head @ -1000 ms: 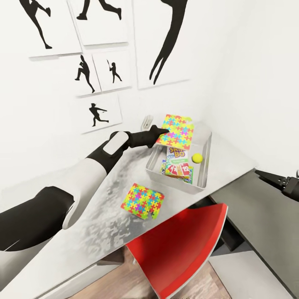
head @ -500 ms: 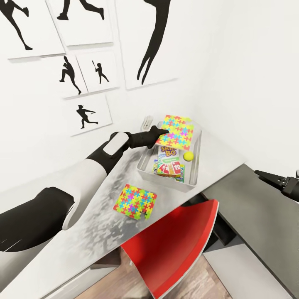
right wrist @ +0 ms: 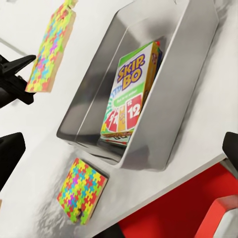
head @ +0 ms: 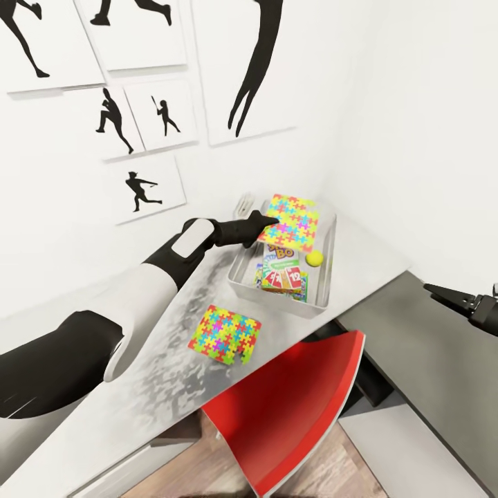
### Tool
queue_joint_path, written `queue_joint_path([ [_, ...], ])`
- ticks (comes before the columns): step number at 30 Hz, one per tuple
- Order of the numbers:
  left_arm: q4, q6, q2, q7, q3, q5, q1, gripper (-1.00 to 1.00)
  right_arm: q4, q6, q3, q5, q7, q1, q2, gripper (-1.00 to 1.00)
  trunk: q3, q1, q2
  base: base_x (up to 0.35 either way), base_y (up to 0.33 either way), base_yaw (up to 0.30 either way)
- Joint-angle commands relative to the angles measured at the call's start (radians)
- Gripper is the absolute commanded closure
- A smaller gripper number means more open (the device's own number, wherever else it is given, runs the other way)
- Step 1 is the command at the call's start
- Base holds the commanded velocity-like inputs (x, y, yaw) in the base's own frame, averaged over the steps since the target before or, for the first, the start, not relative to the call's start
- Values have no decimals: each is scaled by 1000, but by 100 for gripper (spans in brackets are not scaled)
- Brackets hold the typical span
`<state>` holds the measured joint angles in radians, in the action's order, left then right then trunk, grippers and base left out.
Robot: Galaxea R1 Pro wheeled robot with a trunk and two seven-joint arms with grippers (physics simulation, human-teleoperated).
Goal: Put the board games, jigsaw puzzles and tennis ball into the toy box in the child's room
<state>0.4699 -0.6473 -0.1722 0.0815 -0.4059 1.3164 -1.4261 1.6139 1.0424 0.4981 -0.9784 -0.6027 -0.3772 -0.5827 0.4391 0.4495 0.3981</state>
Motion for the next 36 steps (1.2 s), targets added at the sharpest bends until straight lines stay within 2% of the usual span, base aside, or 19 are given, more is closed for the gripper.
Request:
queue_joint_path([
  [1, 0, 0, 0, -1, -3, -1, -2, 100, 0, 5, 0, 6, -7, -1, 0, -100, 3, 0, 2, 0, 0, -1],
  [19, 14, 0, -1, -30, -2, 2, -46, 100, 0, 5, -11, 6, -7, -1, 0, -100, 32, 0, 2, 0, 0, 0],
  [36, 19, 25, -2, -30, -13, 3, -40, 100, 0, 5, -12, 6, -7, -1, -1, -100, 59, 0, 2, 0, 0, 0],
])
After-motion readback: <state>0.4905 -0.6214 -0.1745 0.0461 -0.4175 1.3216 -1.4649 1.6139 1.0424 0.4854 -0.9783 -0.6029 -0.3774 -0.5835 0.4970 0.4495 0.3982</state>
